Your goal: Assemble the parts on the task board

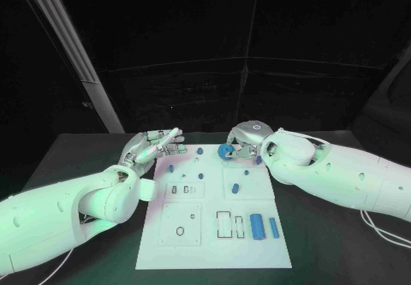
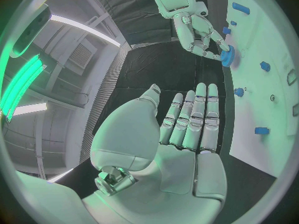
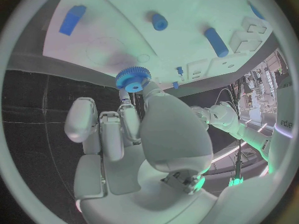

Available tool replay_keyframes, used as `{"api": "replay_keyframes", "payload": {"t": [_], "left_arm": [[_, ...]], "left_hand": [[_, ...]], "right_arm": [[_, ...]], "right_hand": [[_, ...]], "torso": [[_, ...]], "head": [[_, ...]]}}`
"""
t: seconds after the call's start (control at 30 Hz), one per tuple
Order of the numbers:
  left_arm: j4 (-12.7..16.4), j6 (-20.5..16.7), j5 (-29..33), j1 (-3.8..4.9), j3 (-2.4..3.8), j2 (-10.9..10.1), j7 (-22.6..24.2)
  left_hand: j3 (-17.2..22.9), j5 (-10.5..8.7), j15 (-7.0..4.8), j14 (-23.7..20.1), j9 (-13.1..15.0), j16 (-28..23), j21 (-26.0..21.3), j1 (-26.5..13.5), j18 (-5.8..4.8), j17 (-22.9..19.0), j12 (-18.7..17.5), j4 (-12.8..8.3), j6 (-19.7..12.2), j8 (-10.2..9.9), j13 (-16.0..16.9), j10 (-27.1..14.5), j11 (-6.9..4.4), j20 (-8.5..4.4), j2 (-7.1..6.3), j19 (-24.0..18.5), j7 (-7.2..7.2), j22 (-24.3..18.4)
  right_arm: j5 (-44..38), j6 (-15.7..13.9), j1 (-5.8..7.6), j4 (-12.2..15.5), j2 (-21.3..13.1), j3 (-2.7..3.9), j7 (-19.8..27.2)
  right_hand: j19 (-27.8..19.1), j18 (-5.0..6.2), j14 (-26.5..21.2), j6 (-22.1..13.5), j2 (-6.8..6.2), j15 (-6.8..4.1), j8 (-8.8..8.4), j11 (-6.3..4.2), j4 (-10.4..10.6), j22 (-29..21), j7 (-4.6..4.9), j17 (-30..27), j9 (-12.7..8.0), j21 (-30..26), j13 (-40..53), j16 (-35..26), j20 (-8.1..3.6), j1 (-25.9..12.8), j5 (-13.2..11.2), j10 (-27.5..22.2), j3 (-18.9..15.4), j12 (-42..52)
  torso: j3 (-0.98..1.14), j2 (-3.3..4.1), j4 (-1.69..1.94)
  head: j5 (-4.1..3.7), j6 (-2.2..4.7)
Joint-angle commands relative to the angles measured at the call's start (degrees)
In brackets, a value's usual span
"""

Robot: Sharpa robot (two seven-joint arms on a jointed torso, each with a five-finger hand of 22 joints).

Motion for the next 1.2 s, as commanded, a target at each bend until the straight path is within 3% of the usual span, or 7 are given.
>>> {"api": "replay_keyframes", "payload": {"t": [0.03, 0.17, 0.2, 0.57, 0.6, 1.2], "left_arm": [[0.13, 0.75, -0.07, 0.08, 0.04, -0.05, 0.17], [0.13, 0.75, -0.07, 0.09, 0.04, -0.08, 0.19], [0.11, 0.73, -0.07, 0.09, 0.04, -0.09, 0.20], [0.03, 0.71, -0.07, 0.09, 0.04, 0.01, 0.31], [0.03, 0.69, -0.07, 0.09, 0.04, 0.01, 0.32], [0.02, 0.18, -0.08, 0.26, 0.05, 0.09, 0.76]], "left_hand": [[-0.10, 0.03, 0.00, 0.31, -0.08, -0.32, -0.22, 0.56, 0.34, -0.08, -0.38, -0.32, -0.16, -0.19, -0.09, -0.17, 0.23, -0.01, 0.06, 0.37, 1.97, -0.10], [-0.06, 0.04, 0.00, 0.34, -0.07, -0.35, -0.24, 0.62, 0.34, -0.09, -0.40, -0.40, -0.15, -0.20, -0.08, -0.17, 0.23, -0.02, 0.12, 0.40, 1.98, -0.12], [-0.06, 0.04, 0.00, 0.34, -0.07, -0.35, -0.24, 0.62, 0.34, -0.09, -0.40, -0.40, -0.15, -0.20, -0.08, -0.17, 0.23, -0.02, 0.12, 0.40, 1.98, -0.12], [-0.04, 0.04, -0.01, 0.35, -0.07, -0.37, -0.26, 0.67, 0.34, -0.09, -0.42, -0.46, -0.14, -0.21, -0.08, -0.16, 0.23, -0.01, 0.16, 0.42, 1.97, -0.14], [-0.04, 0.04, -0.01, 0.35, -0.07, -0.37, -0.26, 0.67, 0.34, -0.09, -0.42, -0.46, -0.14, -0.21, -0.08, -0.16, 0.23, -0.01, 0.16, 0.42, 1.97, -0.14], [-0.01, 0.04, -0.01, 0.38, -0.06, -0.40, -0.28, 0.73, 0.34, -0.10, -0.44, -0.54, -0.12, -0.23, -0.08, -0.15, 0.22, -0.02, 0.21, 0.44, 1.97, -0.17]], "right_arm": [[-0.52, -3.16, 0.13, 0.82, 0.78, 0.04, -0.80], [-0.49, -2.93, 0.13, 0.74, 2.31, 0.05, -0.83], [-0.48, -2.60, 0.13, 0.40, 3.17, 0.06, -0.80], [-0.63, -0.44, 0.06, -3.99, 9.17, 0.01, -0.28], [-0.64, -0.25, 0.03, -4.37, 9.60, 0.00, -0.21], [-0.74, 3.48, -0.23, -7.88, 13.32, -0.15, 0.57]], "right_hand": [[0.37, -0.40, 4.90, 0.99, -0.06, -0.35, -0.42, 0.01, 0.42, 0.07, -0.83, 9.50, 0.06, 0.40, 0.53, 0.36, 0.01, -0.50, -0.01, 0.32, 0.12, -0.01], [0.39, -0.41, 4.90, 1.01, -0.07, -0.36, -0.45, -0.01, 0.44, 0.11, -0.85, 9.51, 0.06, 0.42, 0.54, 0.37, 0.00, -0.53, 0.11, 0.32, 0.28, -0.01], [0.40, -0.41, 4.90, 1.02, -0.08, -0.36, -0.46, -0.01, 0.44, 0.13, -0.85, 9.53, 0.06, 0.43, 0.55, 0.37, 0.00, -0.53, 0.14, 0.33, 0.32, -0.01], [0.37, -0.40, 4.89, 0.91, -0.05, -0.37, -0.63, 0.01, 0.54, 0.09, -0.80, 9.47, 0.03, 0.42, 0.45, 0.34, -0.02, -0.68, 0.42, 0.25, 0.76, -0.18], [0.37, -0.40, 4.89, 0.89, -0.06, -0.36, -0.64, 0.02, 0.55, 0.09, -0.80, 9.47, 0.03, 0.42, 0.44, 0.34, -0.02, -0.71, 0.43, 0.24, 0.77, -0.19], [0.30, -0.39, 4.86, 0.43, -0.77, -0.23, -1.10, 0.22, 0.72, -0.03, -0.56, 9.37, -0.04, 0.37, 0.25, 0.29, 0.04, -1.45, 0.22, 0.02, 0.99, -0.52]], "torso": [[-0.01, 0.05, 0.08], [-0.02, 0.04, 0.09], [-0.02, 0.06, 0.06], [-0.03, 0.10, 0.24], [-0.03, 0.04, 0.06], [0.03, 0.05, -0.04]], "head": [[0.24, 0.05], [0.29, 0.01], [0.62, 0.04], [0.80, 0.01], [0.91, -0.05], [1.35, -0.29]]}}
